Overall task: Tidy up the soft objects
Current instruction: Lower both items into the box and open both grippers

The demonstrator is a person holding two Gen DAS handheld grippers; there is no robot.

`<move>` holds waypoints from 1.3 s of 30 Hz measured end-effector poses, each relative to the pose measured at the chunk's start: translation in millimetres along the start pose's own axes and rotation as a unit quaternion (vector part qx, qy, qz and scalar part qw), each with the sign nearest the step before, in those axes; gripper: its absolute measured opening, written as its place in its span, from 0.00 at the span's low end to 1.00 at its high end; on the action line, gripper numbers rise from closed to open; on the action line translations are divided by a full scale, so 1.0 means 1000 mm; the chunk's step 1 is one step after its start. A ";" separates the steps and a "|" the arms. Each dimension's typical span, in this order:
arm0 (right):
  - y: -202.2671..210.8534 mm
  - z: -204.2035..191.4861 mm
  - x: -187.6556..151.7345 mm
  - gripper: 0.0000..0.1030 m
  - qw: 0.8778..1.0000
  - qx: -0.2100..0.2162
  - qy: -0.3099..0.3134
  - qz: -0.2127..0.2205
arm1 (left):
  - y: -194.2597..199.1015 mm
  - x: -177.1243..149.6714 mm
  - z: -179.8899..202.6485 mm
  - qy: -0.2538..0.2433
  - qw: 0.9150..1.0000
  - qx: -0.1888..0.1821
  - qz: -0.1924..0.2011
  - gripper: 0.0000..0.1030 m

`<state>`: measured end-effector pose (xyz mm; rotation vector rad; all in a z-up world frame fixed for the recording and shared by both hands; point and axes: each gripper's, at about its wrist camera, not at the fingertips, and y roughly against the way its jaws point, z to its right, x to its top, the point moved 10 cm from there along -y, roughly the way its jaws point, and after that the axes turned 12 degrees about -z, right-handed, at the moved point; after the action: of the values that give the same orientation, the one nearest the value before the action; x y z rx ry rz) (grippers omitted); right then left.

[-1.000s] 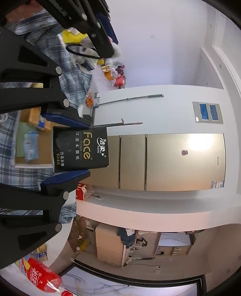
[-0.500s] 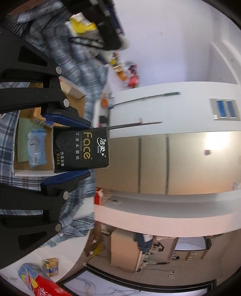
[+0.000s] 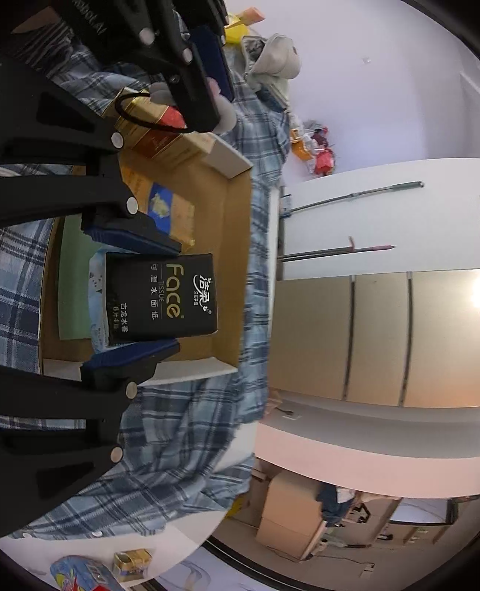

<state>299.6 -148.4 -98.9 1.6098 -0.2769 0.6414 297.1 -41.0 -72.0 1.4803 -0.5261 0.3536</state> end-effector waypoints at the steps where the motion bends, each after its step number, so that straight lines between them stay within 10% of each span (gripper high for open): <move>1: -0.002 0.001 -0.001 0.43 1.000 0.003 -0.003 -0.005 | -0.004 -0.002 0.000 0.001 1.000 0.000 -0.004 0.30; 16: -0.016 0.000 -0.010 0.44 0.999 0.016 -0.008 -0.038 | -0.034 -0.013 -0.007 0.014 0.999 0.001 -0.045 0.30; 22: -0.015 0.004 -0.009 0.53 0.999 0.020 -0.018 -0.036 | -0.034 -0.012 -0.009 0.018 0.999 0.006 -0.048 0.37; 25: -0.012 0.007 -0.008 0.62 0.999 0.017 -0.024 -0.031 | -0.031 -0.011 -0.009 0.018 0.999 0.008 -0.041 0.66; 39: 0.001 0.018 -0.001 0.70 0.999 0.006 -0.037 -0.008 | -0.005 -0.001 -0.017 0.025 1.000 0.017 -0.007 0.66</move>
<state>302.7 -166.3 -98.6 1.6487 -0.3149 0.5734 300.6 -24.3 -76.9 1.5045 -0.4720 0.3891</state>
